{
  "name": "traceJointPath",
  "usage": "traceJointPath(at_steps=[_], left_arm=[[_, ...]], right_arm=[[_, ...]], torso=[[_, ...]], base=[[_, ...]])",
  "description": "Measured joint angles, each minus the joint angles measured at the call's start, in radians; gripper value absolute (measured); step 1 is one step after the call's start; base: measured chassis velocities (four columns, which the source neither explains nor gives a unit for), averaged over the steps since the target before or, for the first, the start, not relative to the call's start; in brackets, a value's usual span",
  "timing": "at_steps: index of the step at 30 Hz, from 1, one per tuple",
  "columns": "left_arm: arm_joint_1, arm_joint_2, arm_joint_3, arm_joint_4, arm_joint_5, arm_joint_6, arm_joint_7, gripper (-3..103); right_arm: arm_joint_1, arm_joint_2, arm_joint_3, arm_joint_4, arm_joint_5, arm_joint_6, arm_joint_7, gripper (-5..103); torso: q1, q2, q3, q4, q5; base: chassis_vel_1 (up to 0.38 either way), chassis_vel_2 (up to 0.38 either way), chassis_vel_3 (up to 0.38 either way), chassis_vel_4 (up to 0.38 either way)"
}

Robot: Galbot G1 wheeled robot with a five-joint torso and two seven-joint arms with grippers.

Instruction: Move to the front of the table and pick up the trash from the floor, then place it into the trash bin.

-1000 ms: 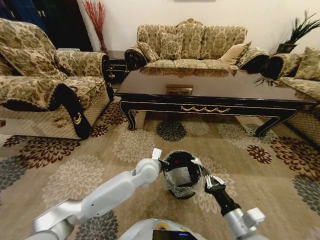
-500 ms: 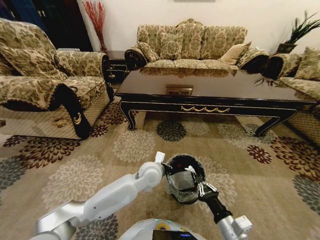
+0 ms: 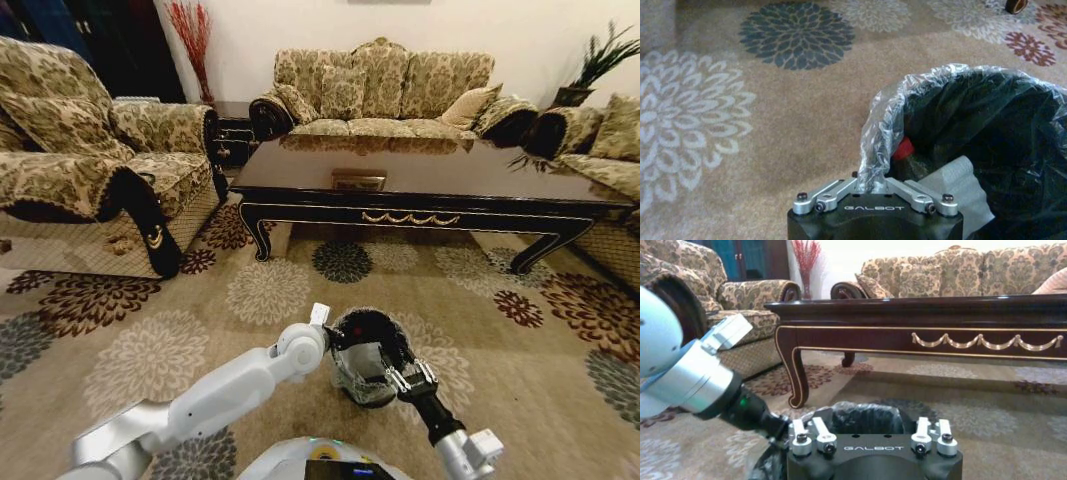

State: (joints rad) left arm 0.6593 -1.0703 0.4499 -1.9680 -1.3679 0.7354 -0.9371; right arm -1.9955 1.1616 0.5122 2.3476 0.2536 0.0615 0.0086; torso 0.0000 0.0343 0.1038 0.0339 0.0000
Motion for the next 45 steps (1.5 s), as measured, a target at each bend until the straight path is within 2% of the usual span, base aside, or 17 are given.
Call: traceJointPath(at_steps=[1,3,5,6,9,14,16,17,19,20,23,25,26,30,39,44,45], left_arm=[[0.010,0.006,-0.006,-0.004,0.003,0.000,0.000,2],[0.017,0.010,-0.011,-0.007,0.005,0.000,0.000,2],[0.036,0.023,-0.032,-0.015,0.007,0.000,0.003,2],[0.036,0.023,-0.032,-0.015,0.007,0.000,0.003,2],[0.077,0.059,-0.092,-0.029,0.013,0.000,0.015,2],[0.138,0.102,-0.173,-0.038,0.025,0.000,0.043,2],[0.212,0.141,-0.274,-0.051,0.040,0.000,0.068,2],[0.212,0.141,-0.274,-0.051,0.040,0.000,0.068,2],[0.292,0.169,-0.373,-0.070,0.045,0.000,0.089,2],[0.292,0.169,-0.373,-0.070,0.045,0.000,0.089,2],[0.415,0.201,-0.501,-0.094,0.073,0.000,0.136,2],[0.434,0.207,-0.519,-0.097,0.080,0.000,0.142,2],[0.482,0.226,-0.568,-0.106,0.093,0.000,0.160,2],[0.564,0.249,-0.654,-0.117,0.112,0.000,0.186,1],[0.667,0.267,-0.799,-0.123,0.113,0.000,0.218,1],[0.695,0.275,-0.866,-0.108,0.096,0.000,0.237,1],[0.704,0.281,-0.897,-0.097,0.084,0.000,0.248,1]], right_arm=[[0.004,0.000,-0.002,0.001,0.002,0.001,0.011,77],[0.008,0.001,-0.003,0.002,0.005,0.001,0.022,77],[0.021,0.001,-0.002,0.005,0.016,-0.002,0.042,88],[0.021,0.001,-0.002,0.005,0.016,-0.002,0.042,88],[0.049,-0.021,0.022,0.007,0.067,-0.017,0.059,99],[0.075,-0.040,0.043,0.002,0.156,-0.031,0.067,100],[0.100,-0.055,0.062,-0.021,0.196,-0.042,0.063,100],[0.100,-0.055,0.062,-0.021,0.196,-0.042,0.063,100],[0.132,-0.072,0.069,-0.065,0.215,-0.043,0.060,100],[0.132,-0.072,0.069,-0.065,0.215,-0.043,0.060,100],[0.186,-0.092,0.059,-0.159,0.227,-0.036,0.058,100],[0.195,-0.094,0.056,-0.177,0.227,-0.032,0.057,100],[0.224,-0.102,0.043,-0.225,0.227,-0.020,0.054,100],[0.282,-0.116,0.011,-0.323,0.227,-0.009,0.044,100],[0.369,-0.138,-0.043,-0.451,0.225,-0.003,0.036,100],[0.396,-0.151,-0.065,-0.498,0.221,0.039,0.016,100],[0.413,-0.168,-0.077,-0.528,0.221,0.058,-0.014,100]], torso=[[0.000,0.000,0.000,0.0000,0.0000],[0.000,0.000,0.000,0.0000,0.0000],[0.000,0.000,0.000,-0.0001,0.0000],[0.000,0.000,0.000,-0.0001,0.0000],[0.000,0.000,0.000,0.0000,-0.0001],[0.000,0.000,0.000,-0.0003,-0.0002],[0.000,0.000,0.000,0.0002,-0.0002],[0.000,0.000,0.000,0.0002,-0.0002],[0.000,0.000,0.000,0.0000,-0.0001],[0.000,0.000,0.000,0.0000,-0.0001],[0.000,0.000,0.000,0.0000,-0.0002],[0.000,0.000,0.000,0.0001,0.0002],[0.000,0.000,0.000,0.0001,-0.0003],[0.000,0.000,0.000,0.0000,0.0000],[0.000,0.000,0.000,0.0000,-0.0001],[0.000,0.000,0.000,-0.0003,-0.0001],[0.000,0.000,0.000,-0.0001,-0.0002]], base=[[0.000,0.000,0.000,0.000],[0.000,0.000,0.000,0.000],[0.000,0.000,0.000,0.000],[0.000,0.000,0.000,0.000],[0.000,0.000,0.000,0.000],[0.000,0.000,0.000,0.000],[0.000,0.000,0.000,0.000],[0.000,0.000,0.000,0.000],[0.000,0.000,0.000,0.000],[0.000,0.000,0.000,0.000],[0.000,0.000,0.000,0.000],[0.000,0.000,0.000,0.000],[0.000,0.000,0.000,0.000],[0.000,0.000,0.000,0.000],[-0.096,0.087,0.096,-0.085],[-0.245,0.209,0.230,-0.238],[-0.221,0.168,0.174,-0.219]])
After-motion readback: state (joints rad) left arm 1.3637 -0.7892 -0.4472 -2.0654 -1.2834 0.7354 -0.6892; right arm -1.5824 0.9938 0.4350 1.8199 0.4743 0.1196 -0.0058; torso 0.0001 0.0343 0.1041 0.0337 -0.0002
